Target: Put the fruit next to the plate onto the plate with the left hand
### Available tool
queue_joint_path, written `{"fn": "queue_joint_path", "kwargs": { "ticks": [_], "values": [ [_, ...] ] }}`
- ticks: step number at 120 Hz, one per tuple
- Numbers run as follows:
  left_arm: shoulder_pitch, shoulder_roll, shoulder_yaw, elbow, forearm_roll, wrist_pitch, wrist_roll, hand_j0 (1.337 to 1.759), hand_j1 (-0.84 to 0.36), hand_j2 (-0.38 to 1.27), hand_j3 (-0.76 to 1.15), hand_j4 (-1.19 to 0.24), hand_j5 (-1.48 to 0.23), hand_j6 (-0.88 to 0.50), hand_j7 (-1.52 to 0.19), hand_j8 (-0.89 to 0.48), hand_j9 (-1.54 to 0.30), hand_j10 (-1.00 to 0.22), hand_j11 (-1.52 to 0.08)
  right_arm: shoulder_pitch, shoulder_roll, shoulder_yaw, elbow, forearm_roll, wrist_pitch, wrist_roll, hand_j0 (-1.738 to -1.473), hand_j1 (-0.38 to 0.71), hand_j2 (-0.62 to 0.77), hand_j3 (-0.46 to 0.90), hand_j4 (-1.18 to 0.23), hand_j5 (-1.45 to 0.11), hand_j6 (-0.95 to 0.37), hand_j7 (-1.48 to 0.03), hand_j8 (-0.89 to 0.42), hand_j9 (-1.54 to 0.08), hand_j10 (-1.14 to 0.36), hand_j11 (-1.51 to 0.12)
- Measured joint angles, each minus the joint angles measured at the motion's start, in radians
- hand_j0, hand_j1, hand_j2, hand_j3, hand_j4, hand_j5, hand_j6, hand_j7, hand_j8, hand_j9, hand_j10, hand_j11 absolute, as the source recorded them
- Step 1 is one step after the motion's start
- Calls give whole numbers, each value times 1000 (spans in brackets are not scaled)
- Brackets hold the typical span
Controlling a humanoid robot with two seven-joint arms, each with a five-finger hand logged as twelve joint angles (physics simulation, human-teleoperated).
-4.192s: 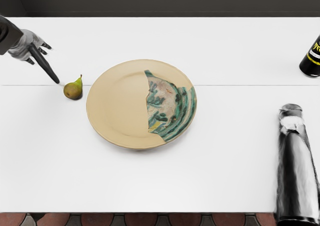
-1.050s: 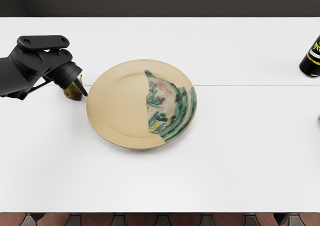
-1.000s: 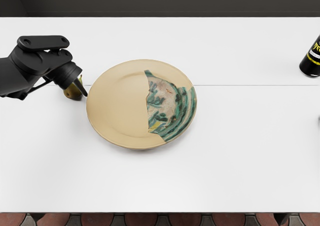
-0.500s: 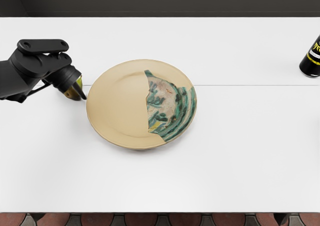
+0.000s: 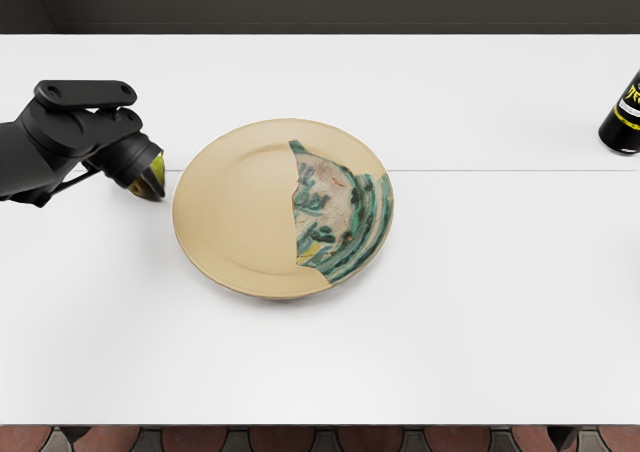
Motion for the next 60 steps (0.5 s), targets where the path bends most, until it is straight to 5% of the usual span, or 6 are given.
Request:
{"fn": "queue_joint_path", "kwargs": {
  "ticks": [60],
  "values": [
    [-8, -49, 45, -4, 18, 83, 0, 1658, -119, 80, 0, -393, -509, -393, -509, -393, -509, -393, -509, 0, 0, 0, 0, 0, 0, 0, -1658, -320, -5, 0, -24, -31, -24, -31, -24, -31, -24, -31]
  ]
}}
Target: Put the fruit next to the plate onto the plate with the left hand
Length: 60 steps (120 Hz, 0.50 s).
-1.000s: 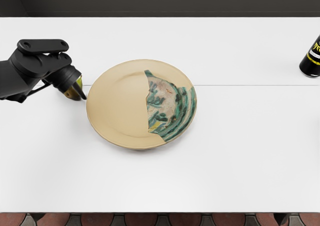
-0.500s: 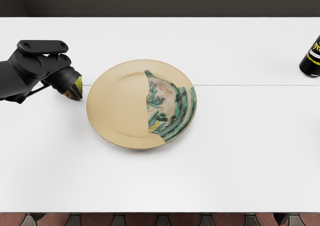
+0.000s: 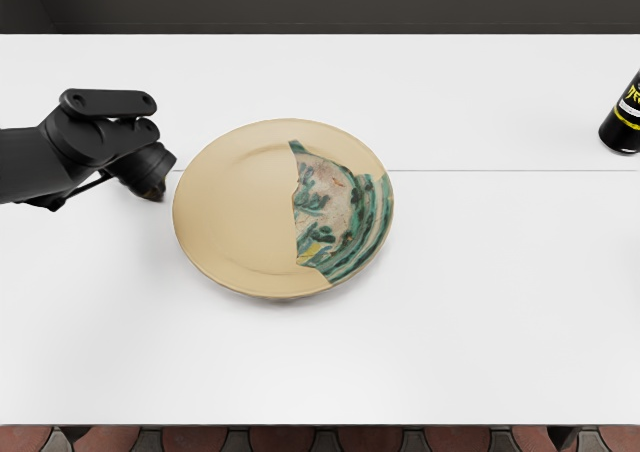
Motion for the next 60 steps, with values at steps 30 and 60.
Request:
{"fn": "queue_joint_path", "kwargs": {
  "ticks": [30, 60],
  "values": [
    [6, -14, 1, 0, 2, 8, 0, 1658, -118, 80, 0, -391, -508, -392, -508, -392, -507, -392, -507, 0, 0, 0, 0, 0, 0, 0, -1658, -320, -5, 0, -24, -31, -24, -31, -24, -31, -24, -31],
    [19, -25, 1, 3, 8, 9, 0, 1658, -116, 80, 0, -392, -505, -379, -506, -391, -506, -391, -506, 0, 0, 0, 0, 0, 0, 1, -1658, -320, -5, 0, -24, -31, -24, -31, -24, -31, -24, -31]
  ]
}}
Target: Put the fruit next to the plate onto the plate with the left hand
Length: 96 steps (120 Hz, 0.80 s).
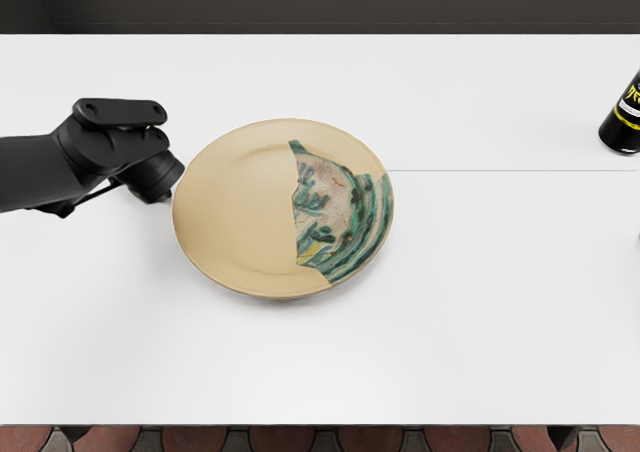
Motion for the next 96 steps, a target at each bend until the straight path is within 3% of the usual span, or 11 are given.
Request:
{"fn": "queue_joint_path", "kwargs": {
  "ticks": [51, 70, 96],
  "values": [
    [11, 3, 1, 4, 8, 0, 0, 1658, -124, 82, 0, -398, -514, -381, -515, -398, -515, -398, -515, 0, 0, 0, 0, 0, 0, -1, -1658, -320, -5, 0, -24, -31, -24, -31, -24, -31, -24, -31],
    [11, 5, 3, 1, 9, 0, 0, 1658, -177, 90, 0, -432, -575, -421, -577, -445, -576, -444, -576, 0, 0, 0, 0, 0, 0, 0, -1658, -320, -5, 0, -24, -31, -24, -31, -24, -31, -24, -31],
    [11, 4, 7, 1, 11, -2, 1, 1656, -193, 86, 0, -384, -649, -376, -645, -478, -645, -487, -644, 0, 0, 0, 0, 0, 0, 0, -1658, -320, -5, 0, -24, -31, -24, -31, -24, -31, -24, -31]
  ]
}}
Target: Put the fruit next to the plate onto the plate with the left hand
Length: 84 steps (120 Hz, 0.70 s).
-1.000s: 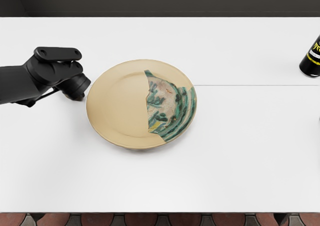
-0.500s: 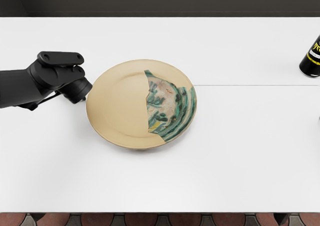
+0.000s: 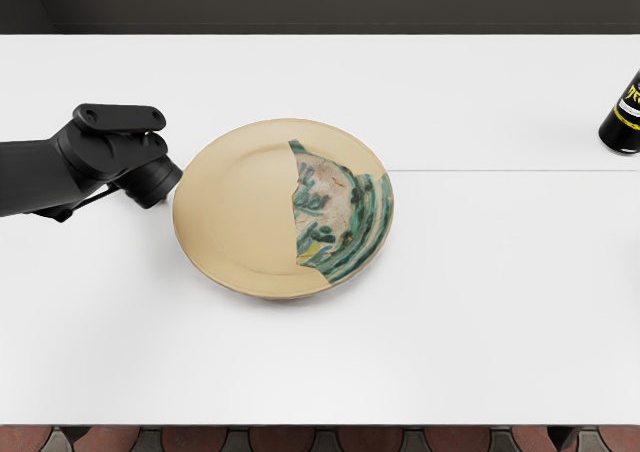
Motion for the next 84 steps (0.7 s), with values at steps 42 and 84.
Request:
{"fn": "queue_joint_path", "kwargs": {
  "ticks": [42, 84],
  "values": [
    [1, 0, -2, -3, 2, 1, 0, 1653, -245, 163, 0, -309, -793, -285, -801, -397, -800, -536, -797, 0, 0, 0, 0, 0, 0, 0, -1658, -320, -5, 0, -24, -31, -24, -31, -24, -31, -24, -31],
    [3, 0, -3, -6, -2, -2, 0, 1643, -349, 340, 0, -185, -1009, -129, -1004, -252, -999, -399, -999, 0, 0, 0, 0, 0, 0, 0, -1658, -320, -5, 0, -24, -31, -24, -31, -24, -31, -24, -31]
  ]
}}
